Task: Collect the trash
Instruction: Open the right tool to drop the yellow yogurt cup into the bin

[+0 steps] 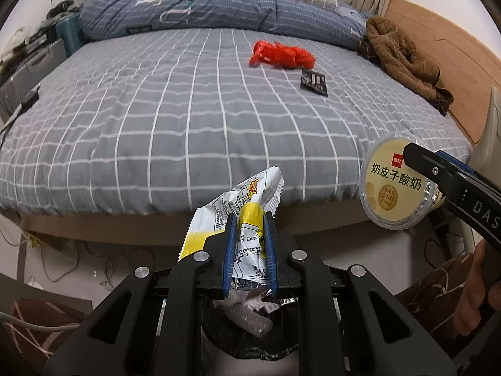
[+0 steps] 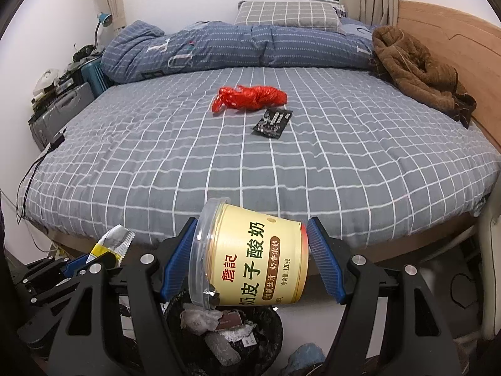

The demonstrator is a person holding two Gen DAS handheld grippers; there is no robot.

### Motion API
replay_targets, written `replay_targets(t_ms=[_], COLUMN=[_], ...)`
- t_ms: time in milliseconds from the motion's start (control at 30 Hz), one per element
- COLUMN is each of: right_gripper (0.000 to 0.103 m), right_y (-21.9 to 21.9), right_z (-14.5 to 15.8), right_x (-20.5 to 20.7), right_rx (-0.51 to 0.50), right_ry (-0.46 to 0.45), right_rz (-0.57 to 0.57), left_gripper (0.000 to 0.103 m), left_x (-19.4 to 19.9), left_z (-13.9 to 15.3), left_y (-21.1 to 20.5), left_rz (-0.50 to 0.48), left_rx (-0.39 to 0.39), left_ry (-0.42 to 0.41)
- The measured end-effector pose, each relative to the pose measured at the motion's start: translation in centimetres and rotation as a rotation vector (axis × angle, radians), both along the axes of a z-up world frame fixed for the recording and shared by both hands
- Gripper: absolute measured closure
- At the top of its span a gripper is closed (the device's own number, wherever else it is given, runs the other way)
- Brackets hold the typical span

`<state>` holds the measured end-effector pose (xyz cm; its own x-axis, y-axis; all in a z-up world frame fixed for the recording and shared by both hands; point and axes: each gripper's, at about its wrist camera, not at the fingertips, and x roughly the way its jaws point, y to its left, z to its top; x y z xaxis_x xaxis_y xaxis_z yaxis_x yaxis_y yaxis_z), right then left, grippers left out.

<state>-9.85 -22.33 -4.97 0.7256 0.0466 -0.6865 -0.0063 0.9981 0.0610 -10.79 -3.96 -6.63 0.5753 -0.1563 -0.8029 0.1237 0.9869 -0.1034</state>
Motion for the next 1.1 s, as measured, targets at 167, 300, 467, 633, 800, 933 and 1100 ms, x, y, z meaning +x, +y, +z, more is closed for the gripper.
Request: replay_targets(t_ms=[167,300,467,633,800,933,1100], right_gripper=[0.035,0.035,0.035,0.035,0.035,0.035,0.035], right_y=[0.6,1.0,1.8,2.9,3.1,3.7,4.8], right_z=[-1.3,-2.7,-4.9,-7.6,-10.1,-12.0,-14.1], right_x=[-1.1,-2.1,-2.8,-2.6,-1.9,-1.4,-0.6], right_rx=[-0.002,-0.001,-0.003,-0.017,-0.015,-0.027,-0.03], right_ry=[0.039,0.081,0.134,0.191,0.248,0.294,0.351], right_rz=[0.006,0.009,0.02,0.045,0.049,0.063,0.078], left_gripper=[0.087,0.087,0.087,0.087,0.087,0.087,0.087], left_x=[-1.2,-2.2,-2.8,-2.5,-2.0,-1.2,-0.7], left_z=[-1.1,-2.1,-3.7,-5.6,-7.5,-9.0,-10.6], left_y=[0.6,1.1,1.6,2.0,2.6,3.2,4.0], left_rz=[0.009,0.016,0.018,0.018,0.029,0.043,0.061], left_rx=[-0.001,-0.001,0.009,0.015,0.031,0.033,0.036], left_ry=[0.039,0.07,0.101,0.145,0.18,0.213,0.236])
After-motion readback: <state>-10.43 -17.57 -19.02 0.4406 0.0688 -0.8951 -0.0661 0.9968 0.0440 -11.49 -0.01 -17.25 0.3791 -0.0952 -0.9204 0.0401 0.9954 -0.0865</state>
